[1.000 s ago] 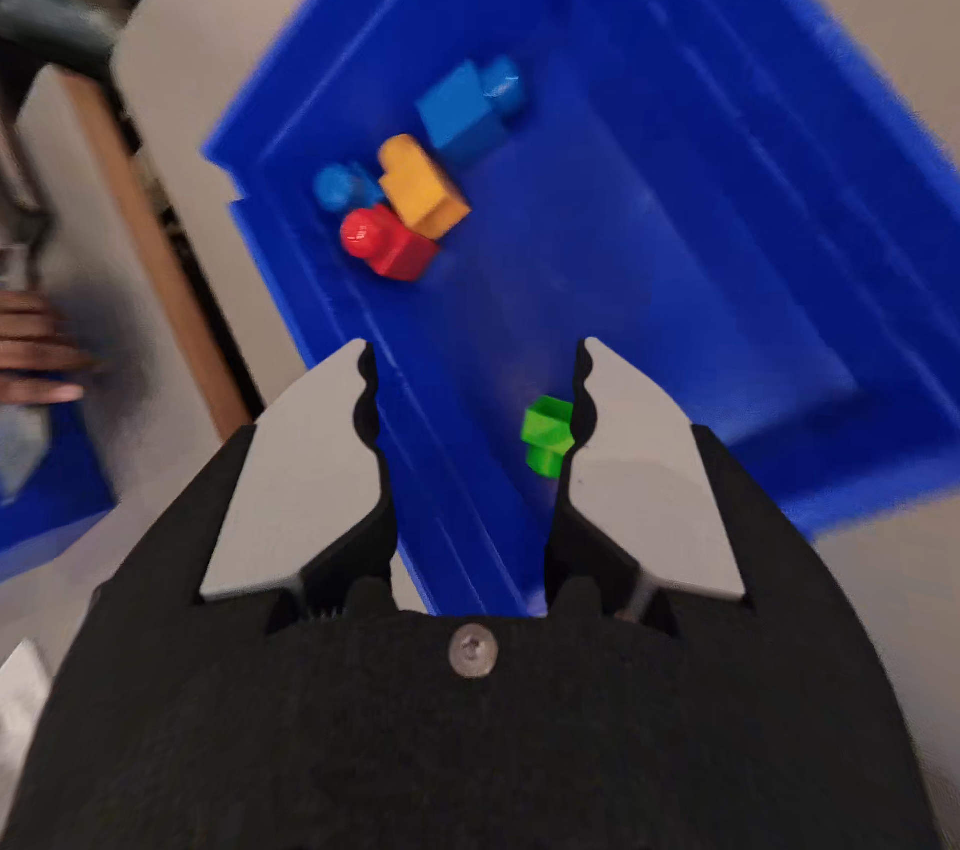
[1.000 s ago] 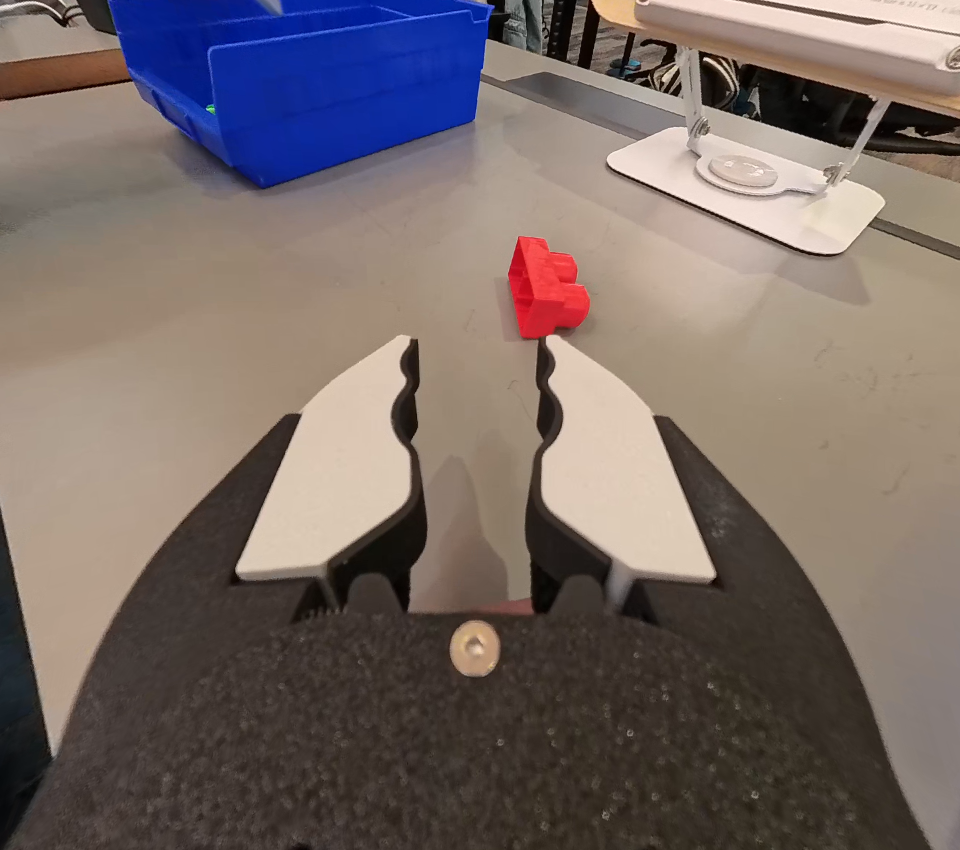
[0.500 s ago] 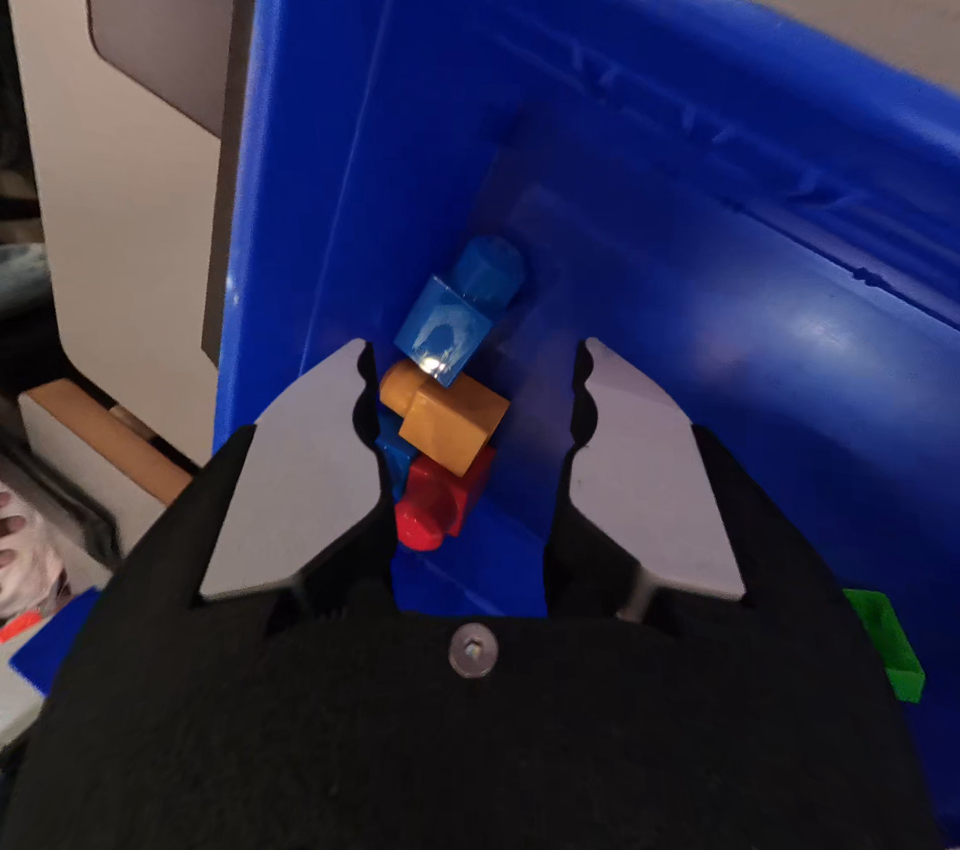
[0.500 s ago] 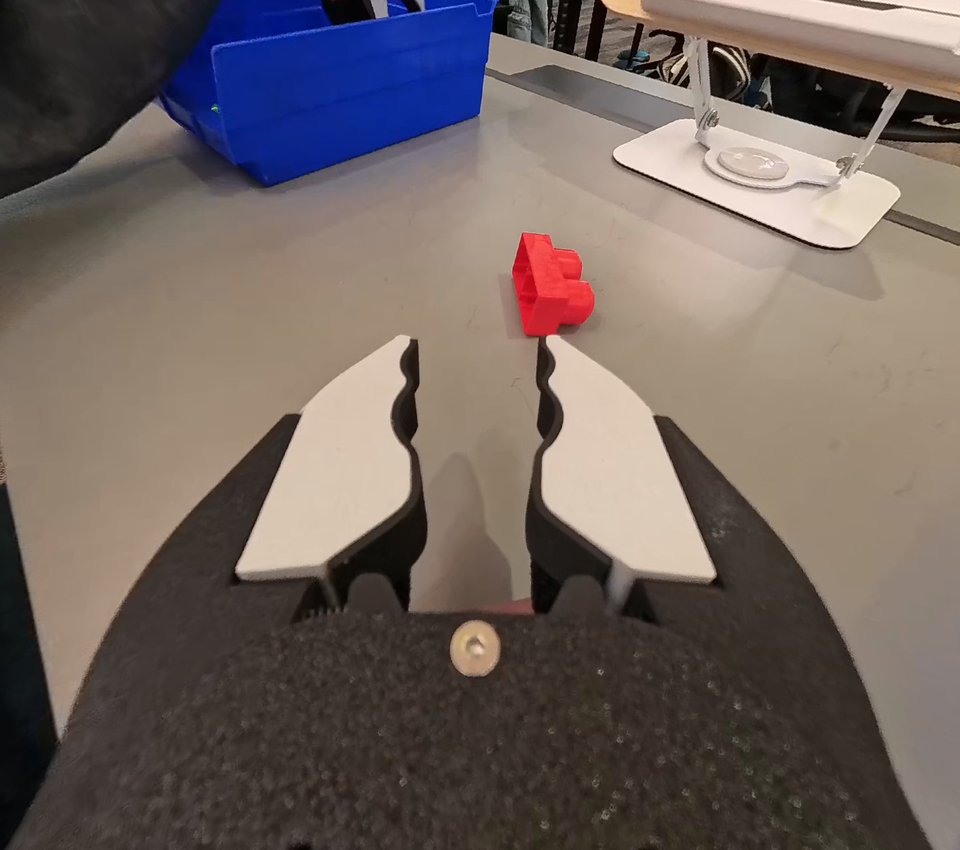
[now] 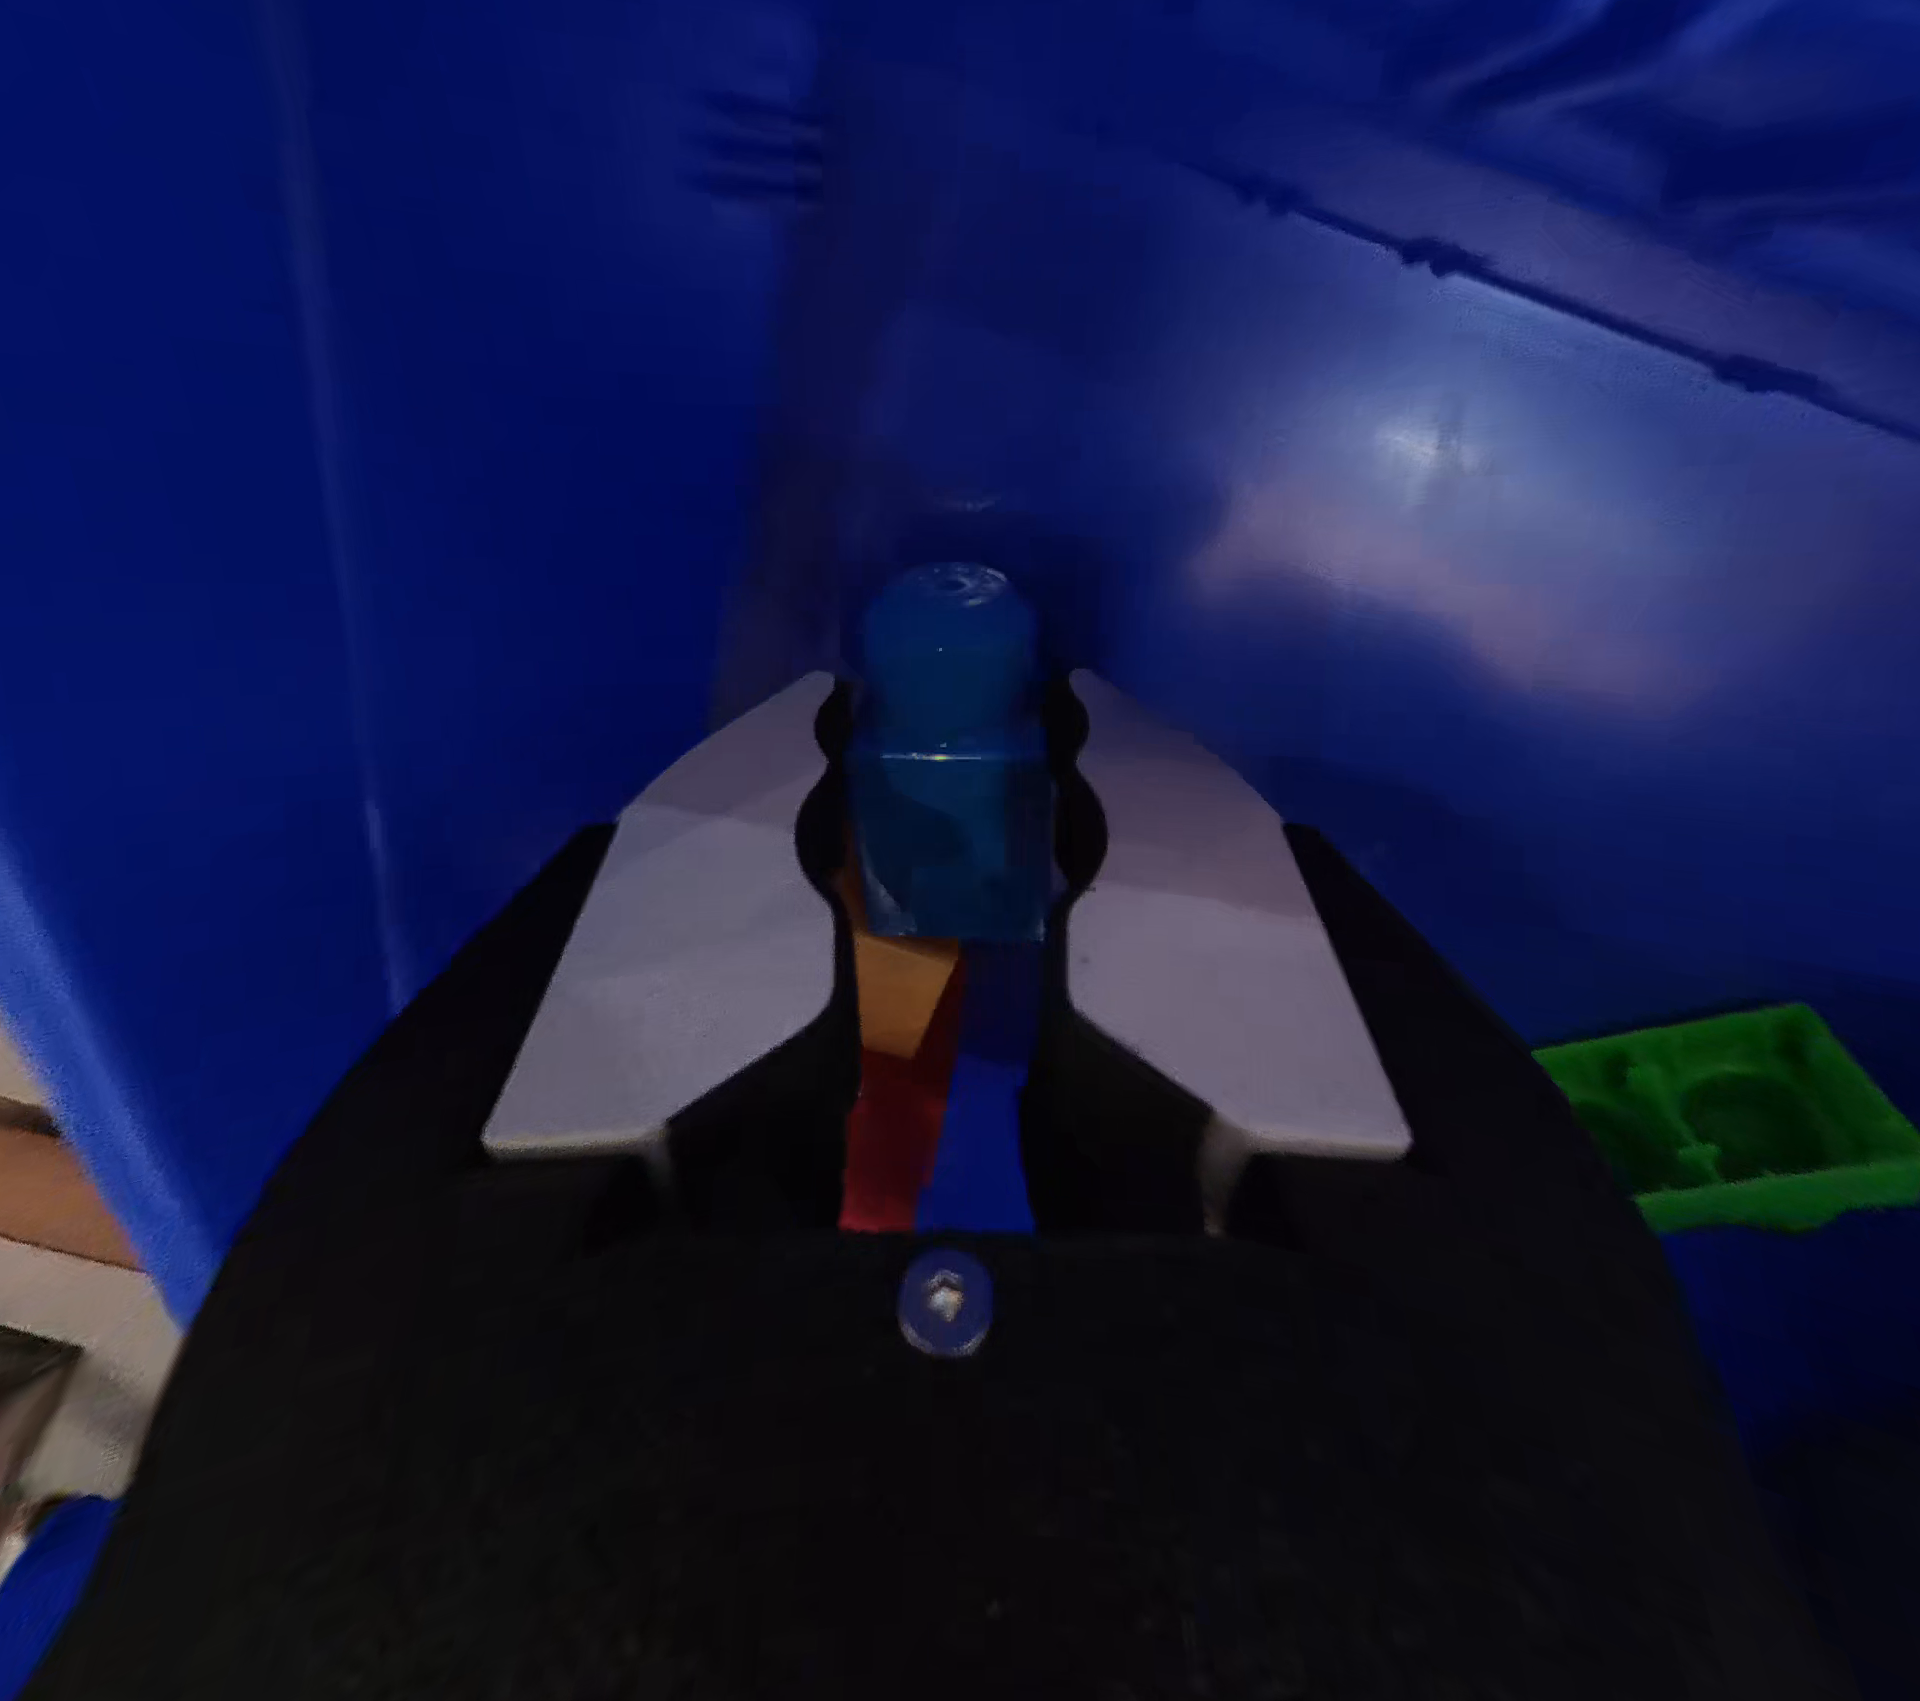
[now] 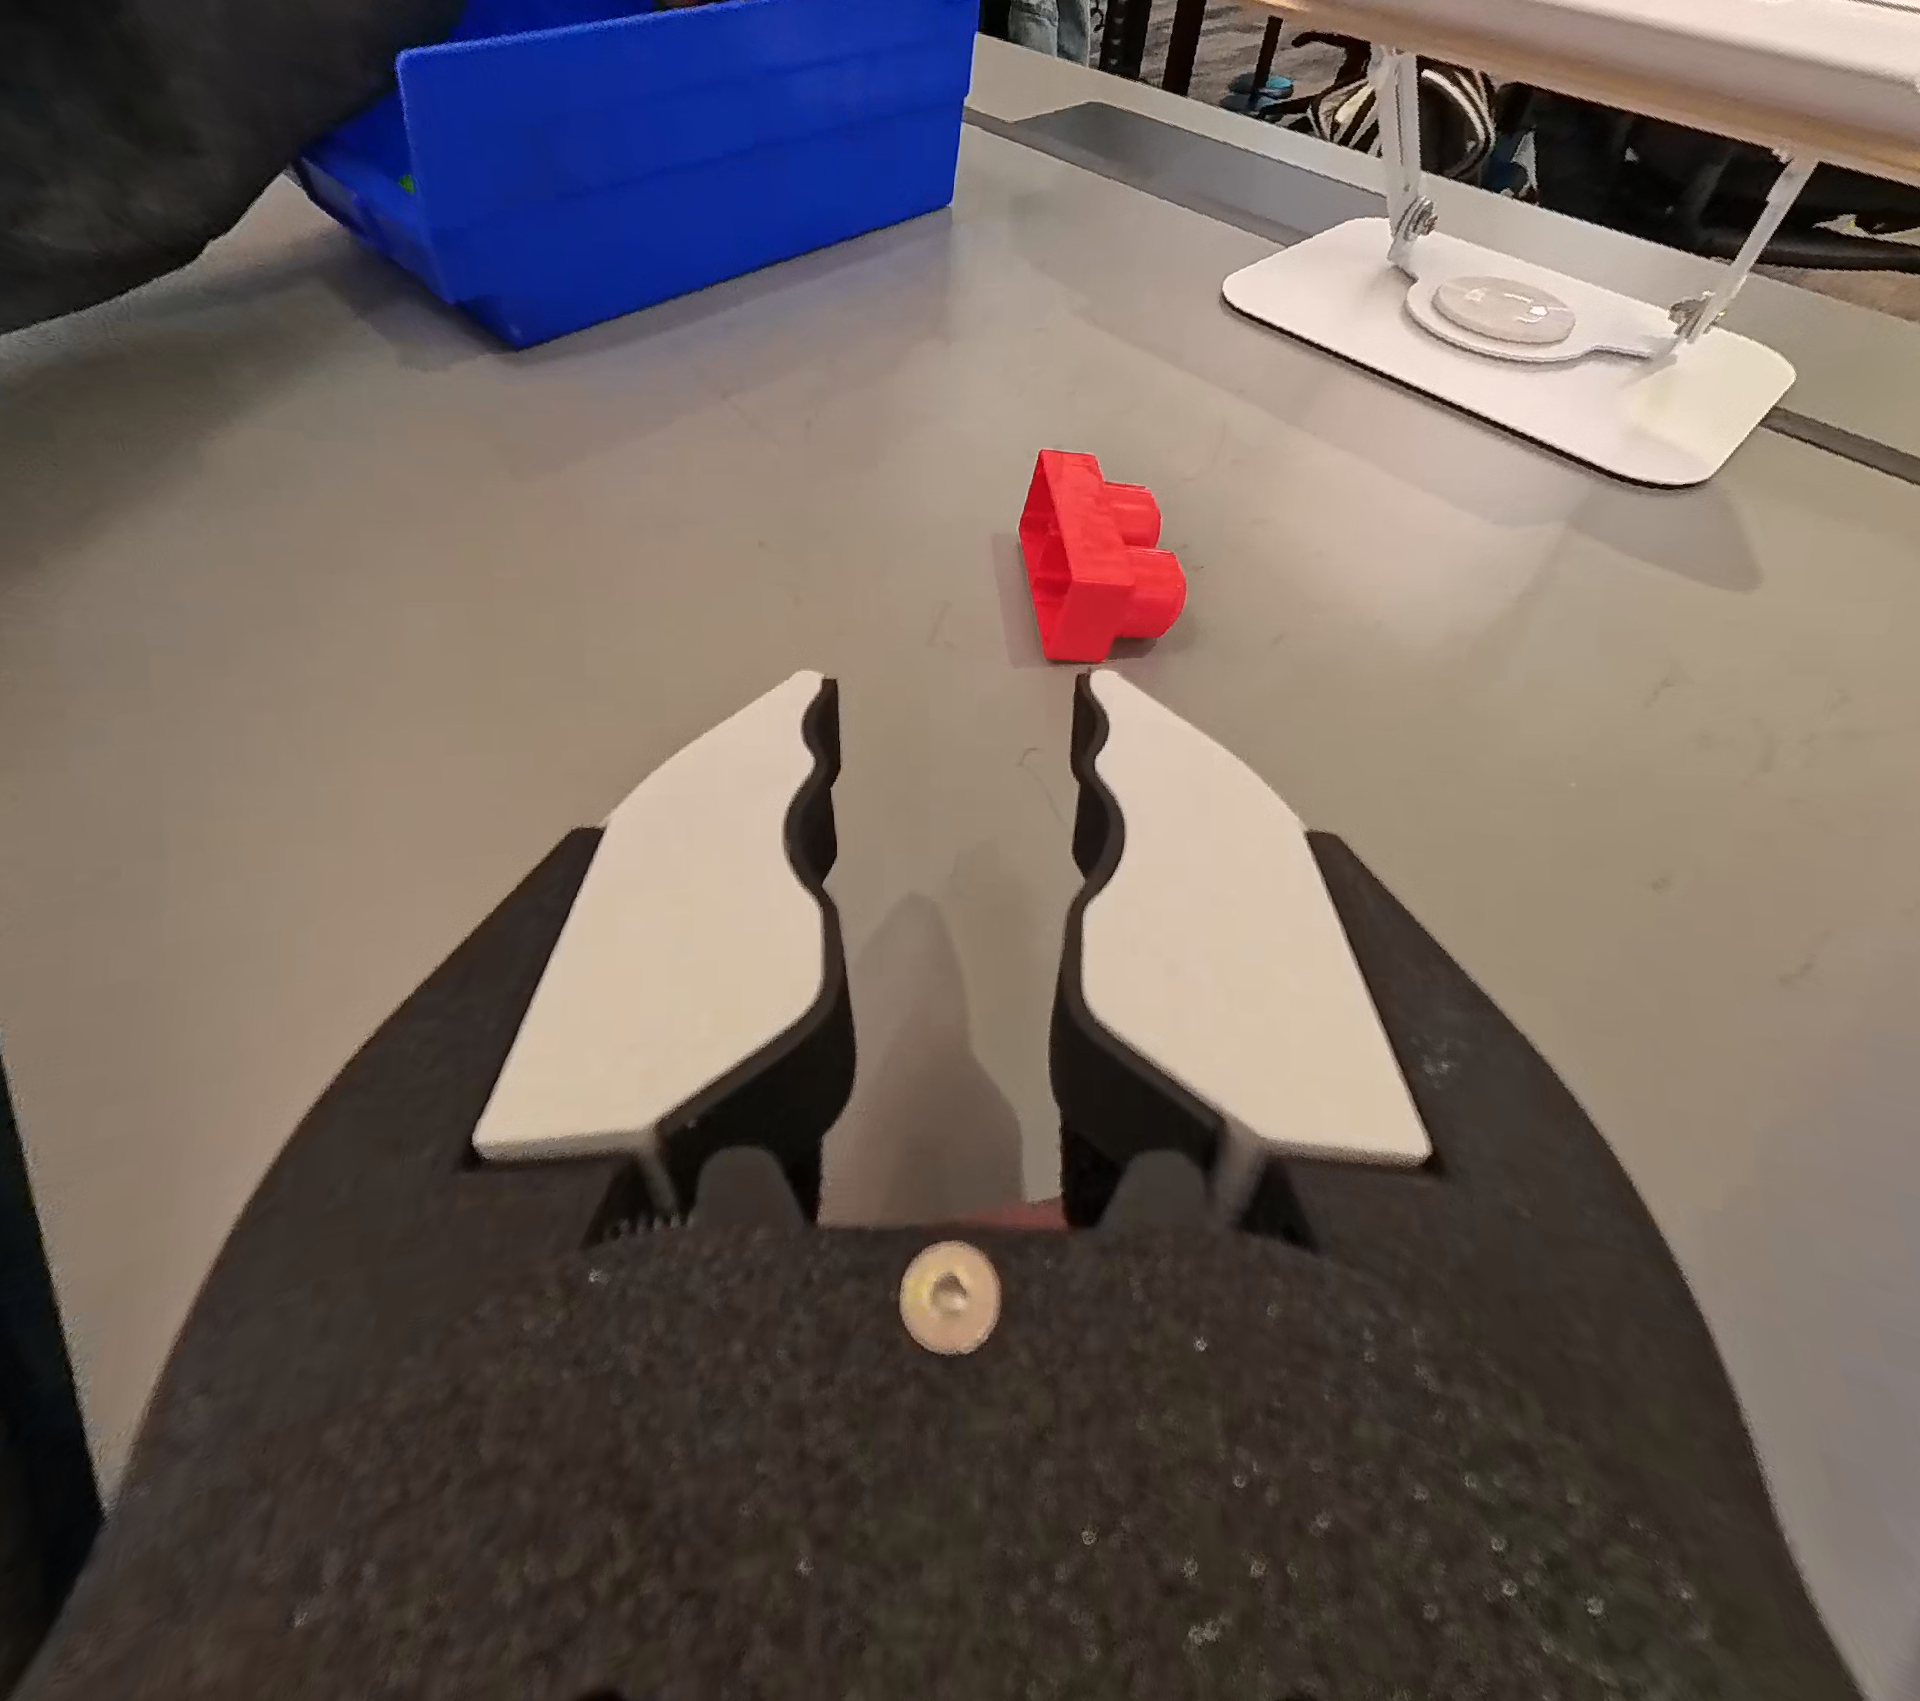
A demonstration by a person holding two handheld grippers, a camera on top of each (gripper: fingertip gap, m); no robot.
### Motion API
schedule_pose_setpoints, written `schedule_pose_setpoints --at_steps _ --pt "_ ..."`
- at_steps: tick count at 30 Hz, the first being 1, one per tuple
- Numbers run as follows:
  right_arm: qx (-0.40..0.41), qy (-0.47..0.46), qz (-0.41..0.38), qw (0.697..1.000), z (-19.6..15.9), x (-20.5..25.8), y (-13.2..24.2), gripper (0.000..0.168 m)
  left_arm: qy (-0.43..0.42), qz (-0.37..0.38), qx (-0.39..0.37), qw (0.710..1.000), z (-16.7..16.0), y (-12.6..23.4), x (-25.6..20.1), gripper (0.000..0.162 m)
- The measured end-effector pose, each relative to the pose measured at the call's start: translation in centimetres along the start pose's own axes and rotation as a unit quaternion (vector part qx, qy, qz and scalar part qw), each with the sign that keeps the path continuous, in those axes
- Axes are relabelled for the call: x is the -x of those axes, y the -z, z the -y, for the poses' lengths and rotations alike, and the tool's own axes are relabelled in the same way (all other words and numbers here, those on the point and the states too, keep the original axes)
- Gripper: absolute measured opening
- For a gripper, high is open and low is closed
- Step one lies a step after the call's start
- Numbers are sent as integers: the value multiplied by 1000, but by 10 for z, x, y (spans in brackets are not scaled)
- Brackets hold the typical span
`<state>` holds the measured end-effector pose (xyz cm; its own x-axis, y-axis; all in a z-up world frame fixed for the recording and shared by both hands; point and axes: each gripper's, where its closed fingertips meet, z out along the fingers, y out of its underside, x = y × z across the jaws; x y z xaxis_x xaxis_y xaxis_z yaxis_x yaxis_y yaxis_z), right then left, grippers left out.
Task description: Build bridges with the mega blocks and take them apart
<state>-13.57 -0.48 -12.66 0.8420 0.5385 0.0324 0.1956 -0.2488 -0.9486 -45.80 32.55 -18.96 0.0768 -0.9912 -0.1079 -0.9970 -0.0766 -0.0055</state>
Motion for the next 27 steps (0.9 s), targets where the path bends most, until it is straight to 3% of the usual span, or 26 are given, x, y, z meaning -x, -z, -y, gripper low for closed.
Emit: schedule_pose_setpoints --at_steps 5,10,12,16,19,22,27 --pt "1 -1 3 1000 0 1 0 42 -10 20 10 1000 -10 14 -17 36" --pt "-1 1 5 1000 0 1 0 42 18 94 -29 995 6 72 -36 36" --pt "0 2 5 1000 0 2 0 42 44 123 -55 990 22 105 -50 36" --pt "-3 0 6 1000 1 1 1 42 96 99 -166 977 89 154 -114 36" --pt "-5 0 6 1000 1 1 1 42 137 20 -171 976 135 134 -184 36" --pt "-7 0 5 1000 1 1 2 42 145 -16 -107 984 160 84 -241 36" --pt "-18 4 3 1000 4 1 4 42 152 0 -47 987 183 37 -271 36"
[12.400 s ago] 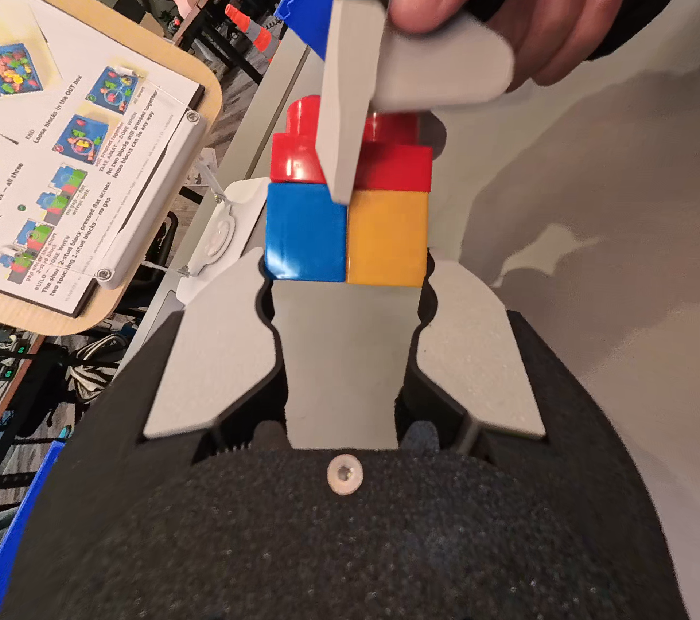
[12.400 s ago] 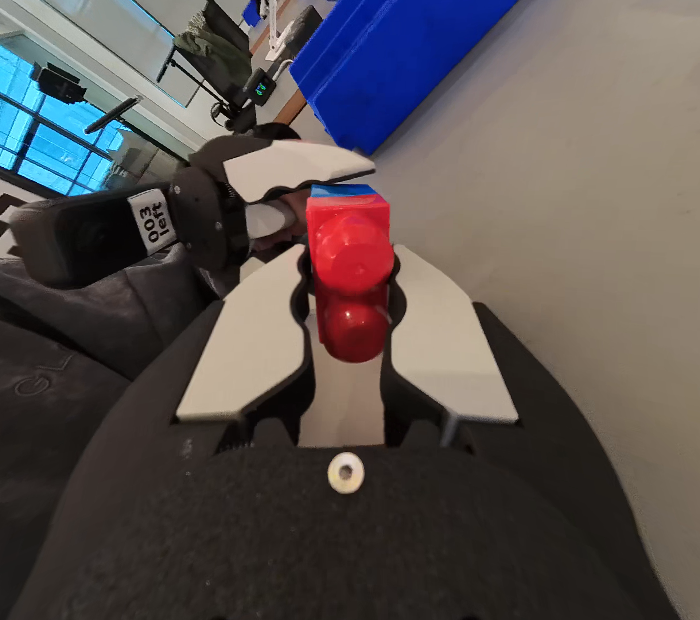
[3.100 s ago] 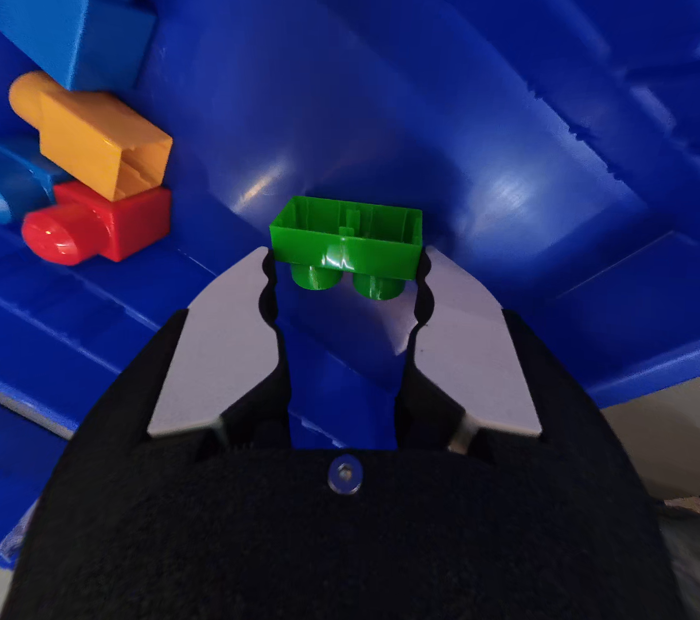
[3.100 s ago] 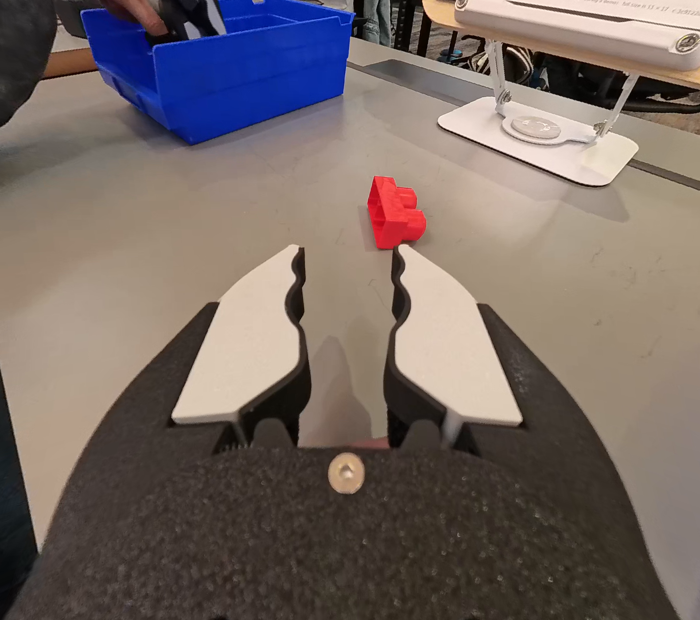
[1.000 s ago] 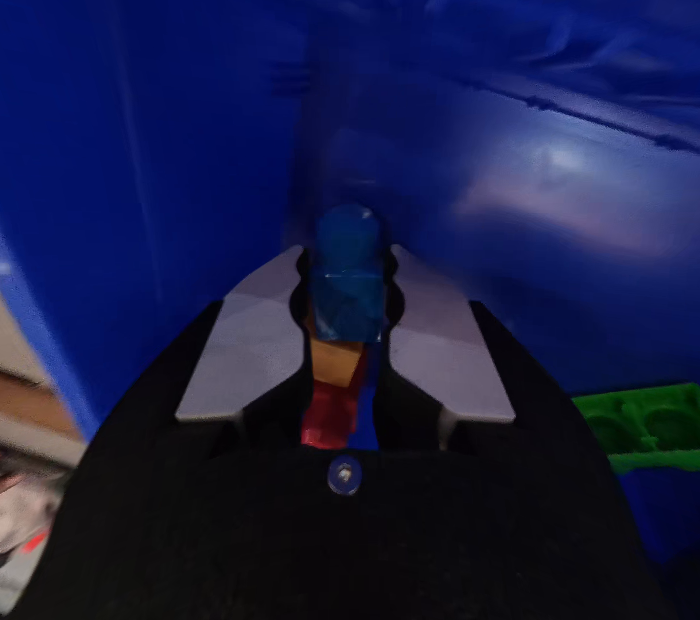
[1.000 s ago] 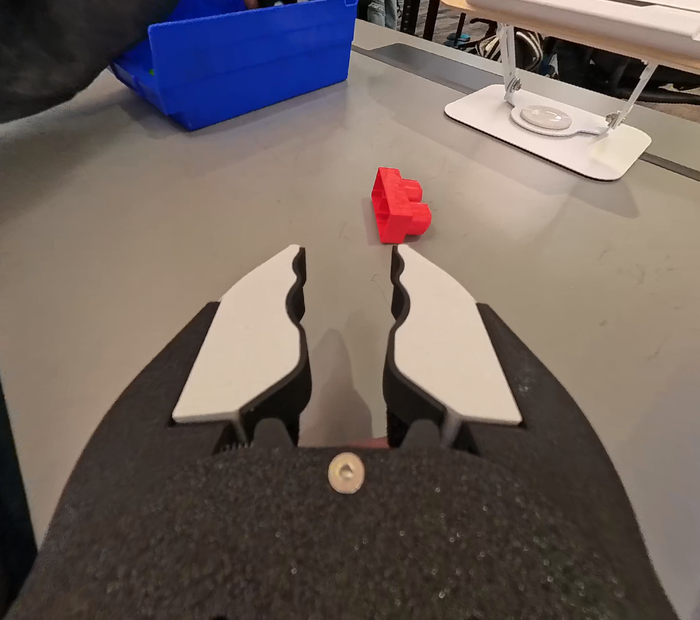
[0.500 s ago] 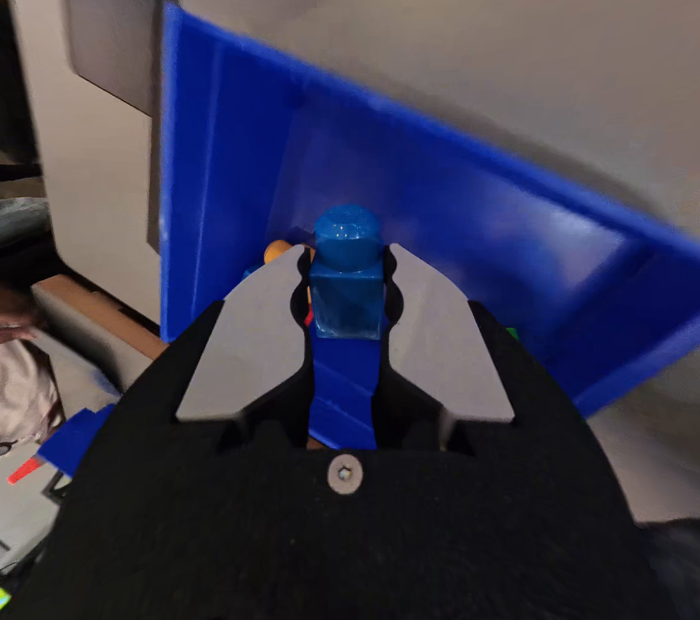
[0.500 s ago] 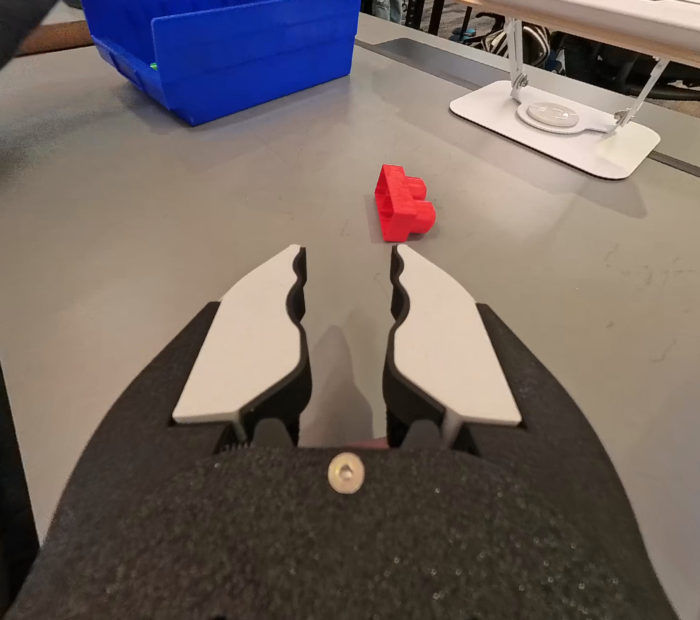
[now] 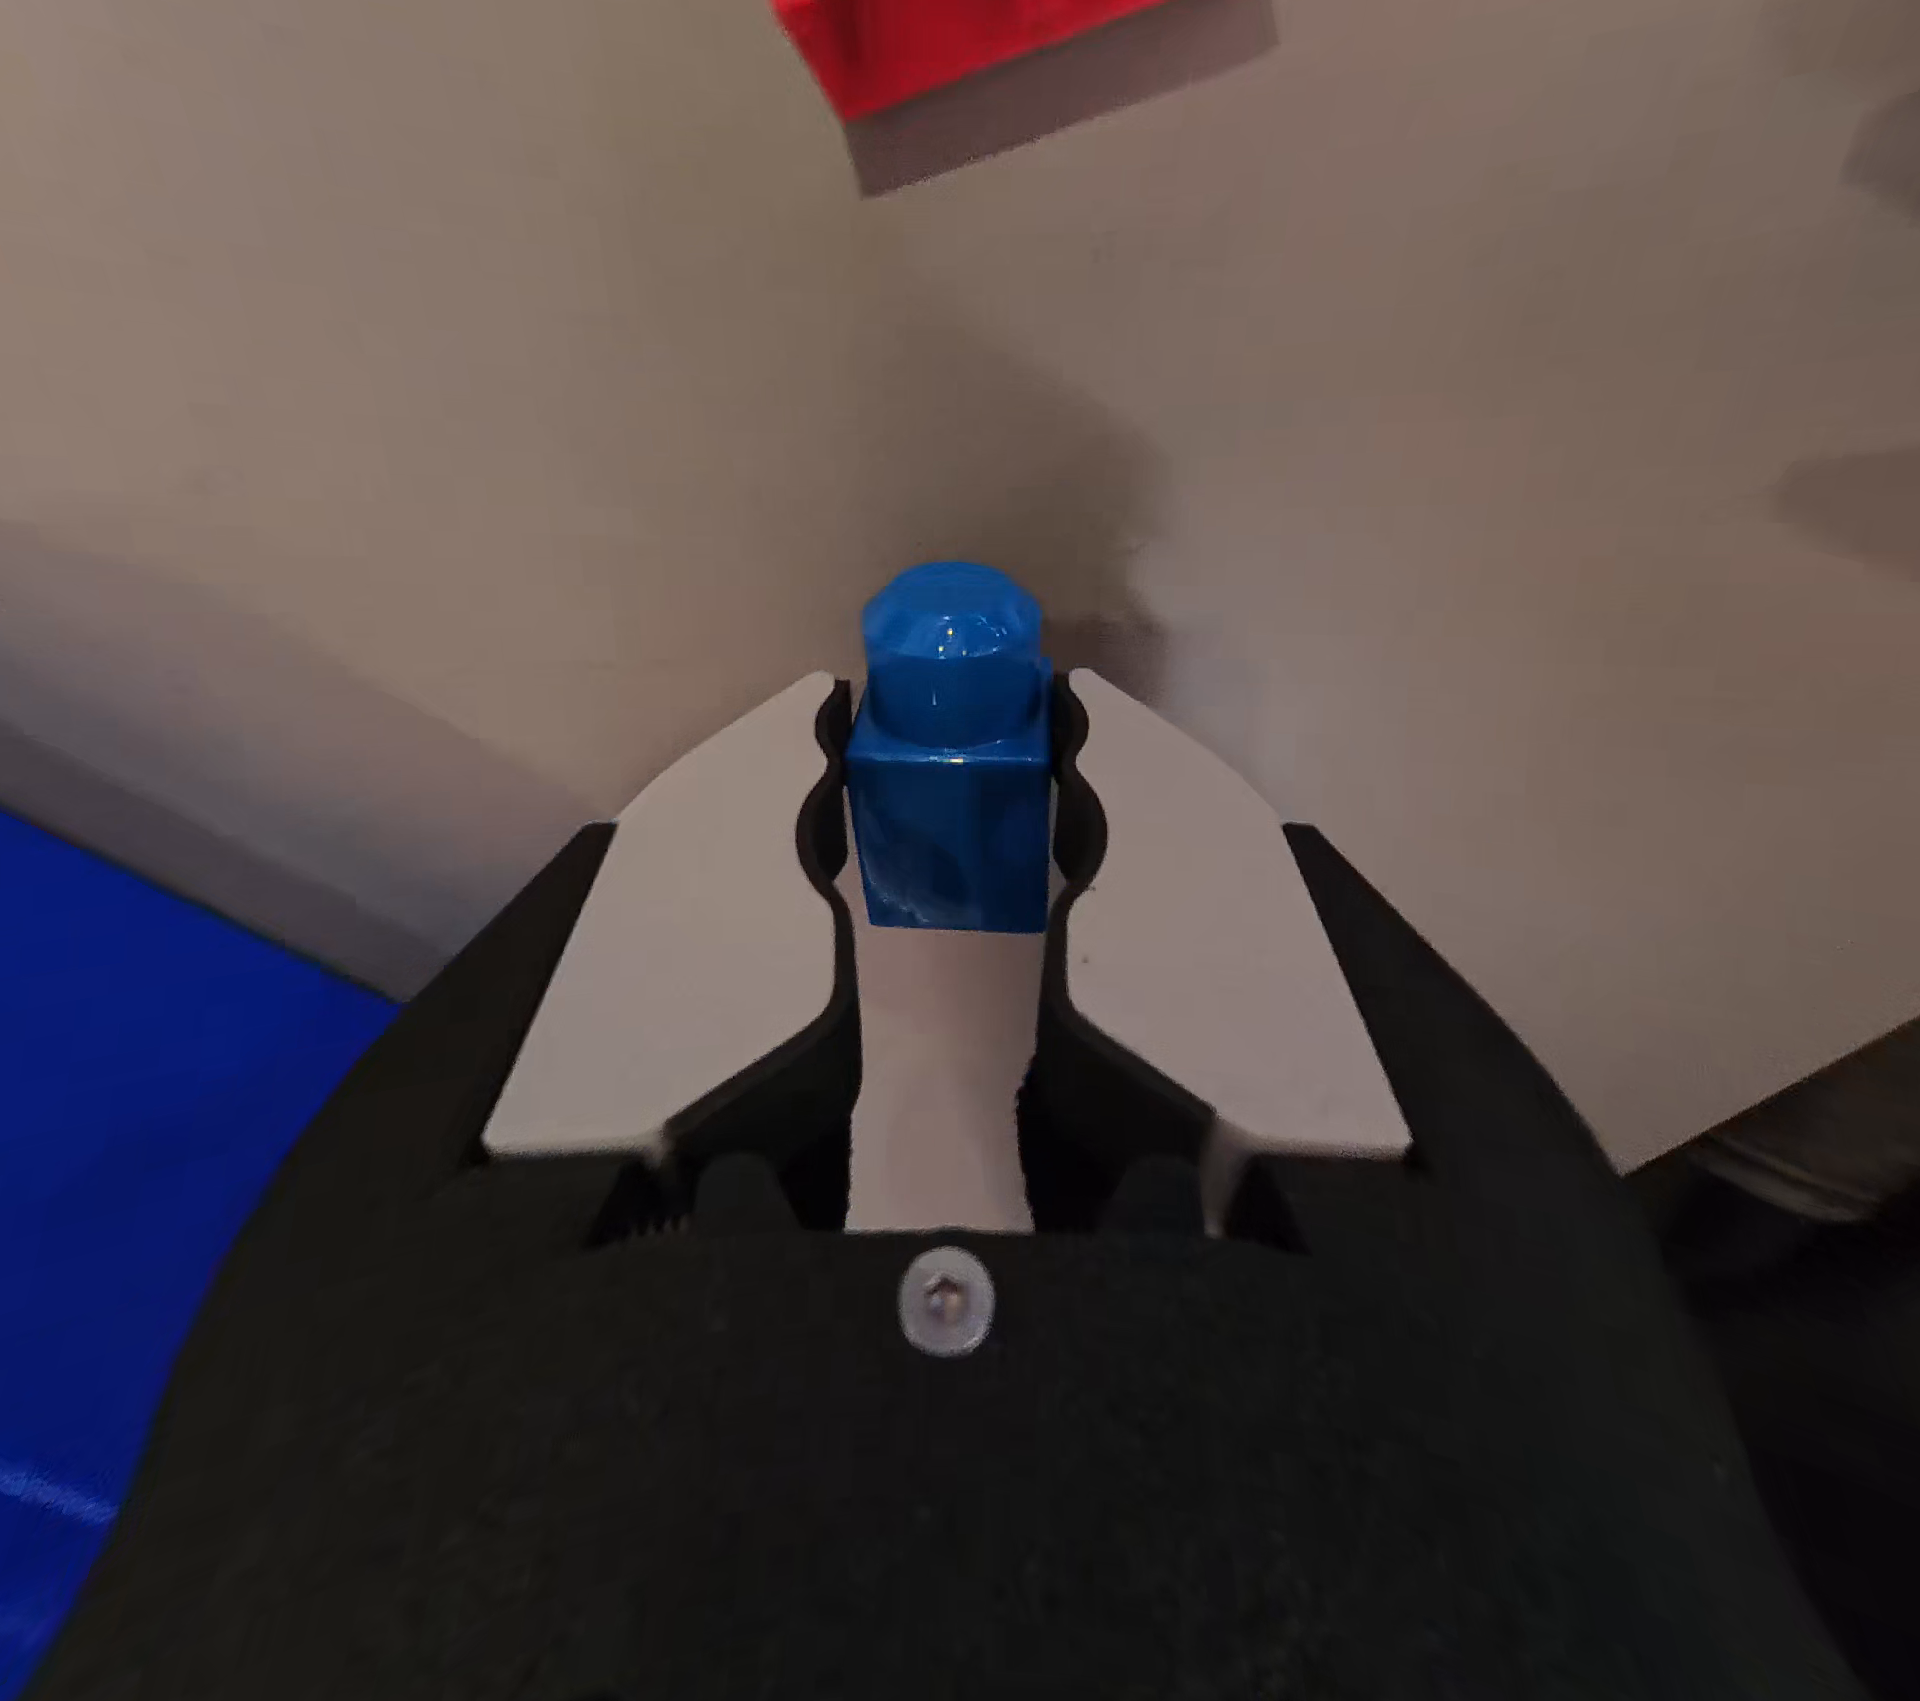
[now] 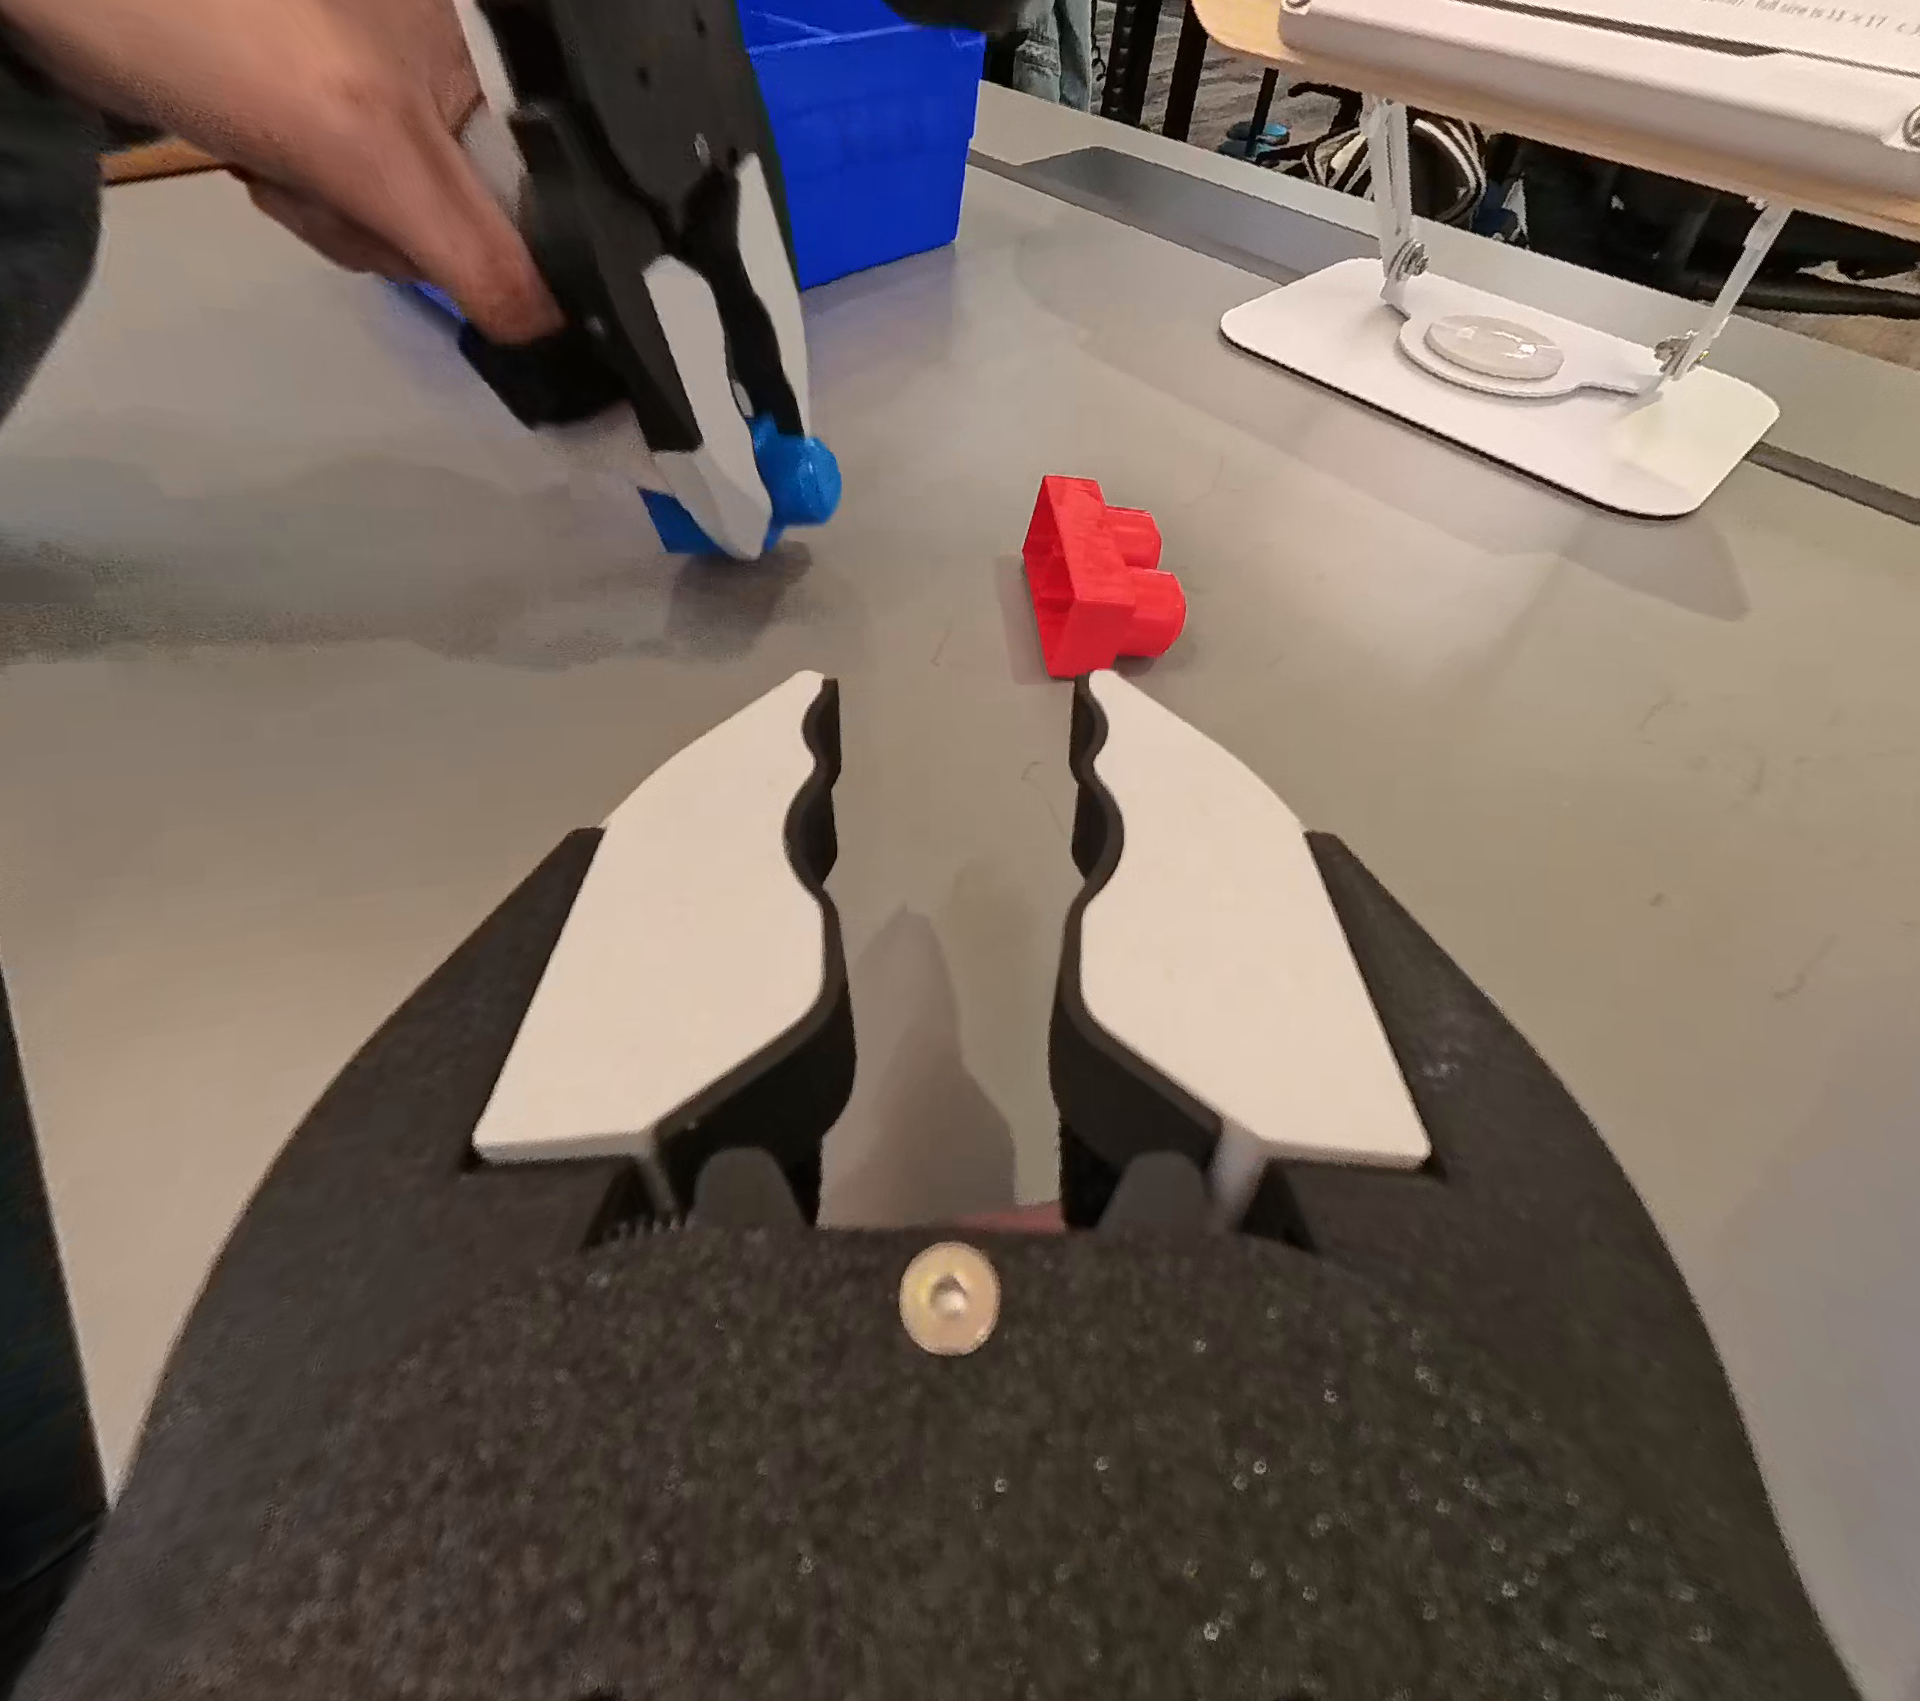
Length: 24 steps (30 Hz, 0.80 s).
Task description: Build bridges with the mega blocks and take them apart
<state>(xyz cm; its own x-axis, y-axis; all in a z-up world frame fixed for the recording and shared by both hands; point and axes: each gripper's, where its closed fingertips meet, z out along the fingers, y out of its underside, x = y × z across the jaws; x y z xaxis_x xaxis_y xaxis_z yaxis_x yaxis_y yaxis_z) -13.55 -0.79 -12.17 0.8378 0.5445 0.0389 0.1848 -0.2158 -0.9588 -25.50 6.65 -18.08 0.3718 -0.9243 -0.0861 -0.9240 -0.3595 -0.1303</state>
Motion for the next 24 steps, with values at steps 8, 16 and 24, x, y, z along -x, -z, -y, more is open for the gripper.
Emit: schedule_pose_setpoints --at_steps 8,16,24 --pt "-8 -2 11 1000 2 2 2 42 22 -2 6 1000 2 -10 -6 39" --pt "-8 -2 12 1000 2 2 1 42 53 30 -143 988 -21 80 5 69" --pt "12 9 10 1000 -3 4 -3 42 223 142 -146 953 -110 137 184 59"
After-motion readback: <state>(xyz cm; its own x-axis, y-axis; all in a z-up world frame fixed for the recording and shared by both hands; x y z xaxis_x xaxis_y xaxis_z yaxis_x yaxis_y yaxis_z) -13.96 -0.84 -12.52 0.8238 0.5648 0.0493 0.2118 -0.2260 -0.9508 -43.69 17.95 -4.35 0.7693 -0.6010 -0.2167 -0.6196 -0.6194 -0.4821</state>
